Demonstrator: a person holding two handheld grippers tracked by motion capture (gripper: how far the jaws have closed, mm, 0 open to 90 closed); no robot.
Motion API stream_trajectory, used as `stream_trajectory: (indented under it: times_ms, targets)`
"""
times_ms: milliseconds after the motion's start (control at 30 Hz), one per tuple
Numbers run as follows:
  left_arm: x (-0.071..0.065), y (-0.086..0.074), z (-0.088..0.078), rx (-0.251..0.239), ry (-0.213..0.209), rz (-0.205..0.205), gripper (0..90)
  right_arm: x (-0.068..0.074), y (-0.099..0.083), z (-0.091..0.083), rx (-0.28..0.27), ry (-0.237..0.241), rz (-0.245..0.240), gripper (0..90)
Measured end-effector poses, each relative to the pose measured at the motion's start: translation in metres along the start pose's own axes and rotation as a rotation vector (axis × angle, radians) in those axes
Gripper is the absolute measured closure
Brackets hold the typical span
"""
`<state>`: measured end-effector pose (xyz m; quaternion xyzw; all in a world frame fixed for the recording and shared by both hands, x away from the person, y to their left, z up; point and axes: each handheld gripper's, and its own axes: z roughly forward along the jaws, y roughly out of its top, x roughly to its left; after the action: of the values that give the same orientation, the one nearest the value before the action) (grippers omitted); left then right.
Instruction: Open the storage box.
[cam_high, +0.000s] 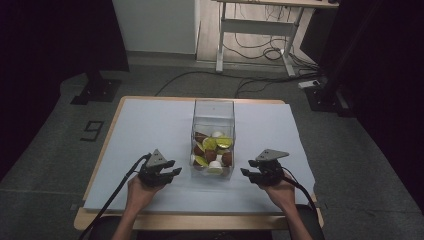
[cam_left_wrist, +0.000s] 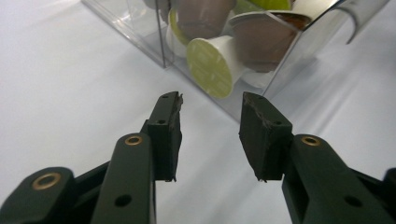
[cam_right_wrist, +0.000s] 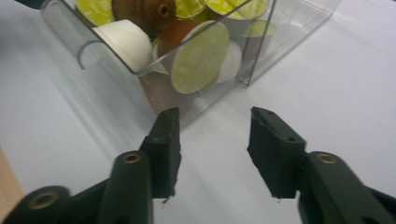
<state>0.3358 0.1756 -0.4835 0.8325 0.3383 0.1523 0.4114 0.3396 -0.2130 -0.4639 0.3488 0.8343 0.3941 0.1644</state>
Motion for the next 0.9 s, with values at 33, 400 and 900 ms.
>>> stream_trajectory:
  times_ms: [33,400,900]
  targets:
    - [0.001,-0.001,0.001,0.003,0.003,-0.001,55.0,-0.001,-0.001,0.001,0.002,-0.005,0.003,46.4]
    - [0.008,-0.009,0.010,0.040,0.022,-0.019,26.8,-0.012,-0.010,0.014,0.043,-0.050,0.021,23.4]
    - [0.012,-0.024,0.029,0.150,0.040,-0.020,3.0,-0.020,-0.026,0.037,0.119,-0.079,0.057,7.0]
